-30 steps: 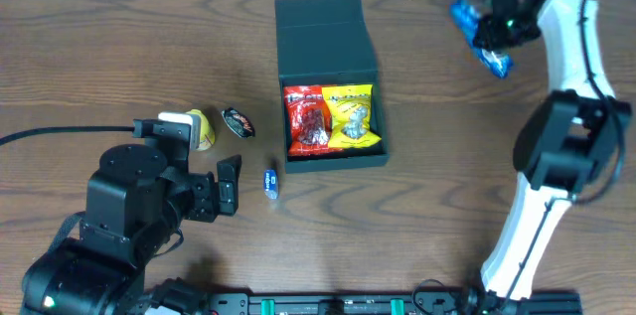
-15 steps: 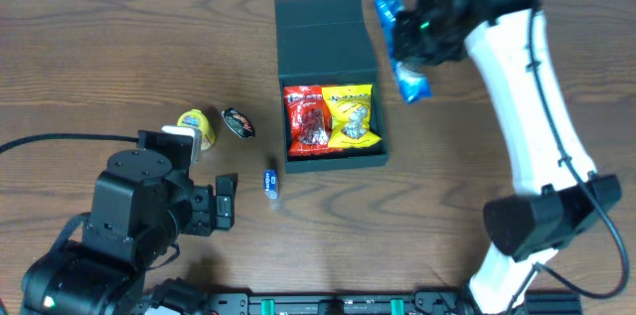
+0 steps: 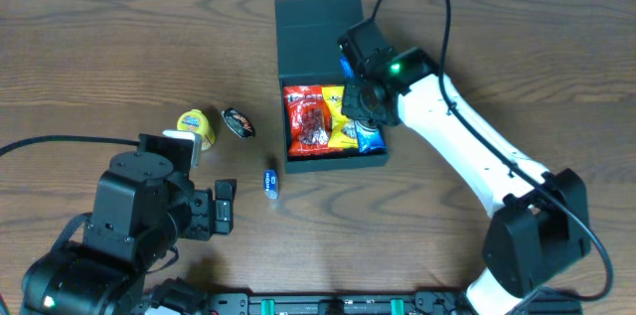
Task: Pack container
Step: 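Lift the Oreo pack and carry it left over the black box, then lower the Oreo pack upright into the box's right side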
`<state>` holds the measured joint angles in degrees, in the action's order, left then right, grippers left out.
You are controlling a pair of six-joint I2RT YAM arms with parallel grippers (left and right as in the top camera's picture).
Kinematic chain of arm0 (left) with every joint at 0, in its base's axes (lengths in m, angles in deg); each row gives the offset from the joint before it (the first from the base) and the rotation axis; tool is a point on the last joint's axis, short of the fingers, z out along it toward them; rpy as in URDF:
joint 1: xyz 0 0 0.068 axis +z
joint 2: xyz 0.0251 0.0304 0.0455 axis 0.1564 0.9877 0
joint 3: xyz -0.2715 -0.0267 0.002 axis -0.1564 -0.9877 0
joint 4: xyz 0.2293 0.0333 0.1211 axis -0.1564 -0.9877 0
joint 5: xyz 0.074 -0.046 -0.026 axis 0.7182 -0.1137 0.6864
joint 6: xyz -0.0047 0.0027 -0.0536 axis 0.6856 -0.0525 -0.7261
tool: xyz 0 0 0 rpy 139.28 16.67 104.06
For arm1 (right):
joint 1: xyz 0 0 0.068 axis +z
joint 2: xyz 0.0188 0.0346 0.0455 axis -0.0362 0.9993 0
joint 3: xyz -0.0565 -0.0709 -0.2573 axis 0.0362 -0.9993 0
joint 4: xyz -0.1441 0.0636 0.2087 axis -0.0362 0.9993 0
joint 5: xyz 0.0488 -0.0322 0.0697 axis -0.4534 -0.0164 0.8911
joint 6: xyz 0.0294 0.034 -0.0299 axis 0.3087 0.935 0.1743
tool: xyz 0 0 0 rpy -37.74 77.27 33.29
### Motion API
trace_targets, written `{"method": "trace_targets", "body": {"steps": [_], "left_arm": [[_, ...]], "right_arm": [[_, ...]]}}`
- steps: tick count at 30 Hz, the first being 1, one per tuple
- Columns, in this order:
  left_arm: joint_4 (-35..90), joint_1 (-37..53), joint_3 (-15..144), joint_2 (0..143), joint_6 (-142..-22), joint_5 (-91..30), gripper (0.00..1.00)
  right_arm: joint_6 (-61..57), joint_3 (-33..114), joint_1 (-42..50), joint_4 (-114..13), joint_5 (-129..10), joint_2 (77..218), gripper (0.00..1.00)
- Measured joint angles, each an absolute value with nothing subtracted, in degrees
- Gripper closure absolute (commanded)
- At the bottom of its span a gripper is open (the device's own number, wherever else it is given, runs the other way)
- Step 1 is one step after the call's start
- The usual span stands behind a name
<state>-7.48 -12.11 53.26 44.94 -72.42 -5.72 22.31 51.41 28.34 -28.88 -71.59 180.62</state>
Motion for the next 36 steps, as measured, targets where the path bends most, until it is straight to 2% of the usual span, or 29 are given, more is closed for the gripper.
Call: {"method": "trace_targets", "body": {"steps": [5, 17, 21, 26, 28, 31, 36], "left_arm": [[-7.46, -12.11, 53.26, 44.94, -72.42, -5.96, 0.05], [-7.40, -12.11, 53.26, 44.94, -72.44, -6.01, 0.05], [-7.40, -12.11, 53.26, 44.94, -72.42, -6.03, 0.05], [-7.42, -12.11, 53.26, 44.94, -72.42, -6.03, 0.05], [-7.42, -12.11, 53.26, 44.94, -72.42, -6.01, 0.05], [-7.42, -12.11, 53.26, 44.94, -72.42, -6.03, 0.05], [-7.42, -12.11, 53.26, 44.94, -72.42, -6.03, 0.05]], "right_arm": [[25.94, 47.11, 28.65, -32.42, -72.79, 180.53, 0.99], [26.62, 42.21, 28.65, -38.32, -73.67, 180.05, 0.99], [26.53, 42.10, 28.65, -39.00, -73.71, 180.03, 0.91], [26.16, 41.95, 28.65, -39.39, -73.69, 180.03, 0.76], [26.01, 41.93, 28.65, -39.39, -73.73, 180.03, 0.65], [25.99, 41.93, 28.65, -39.00, -73.82, 180.03, 0.40], [25.51, 41.93, 28.65, -38.50, -73.56, 179.98, 0.20]]}}
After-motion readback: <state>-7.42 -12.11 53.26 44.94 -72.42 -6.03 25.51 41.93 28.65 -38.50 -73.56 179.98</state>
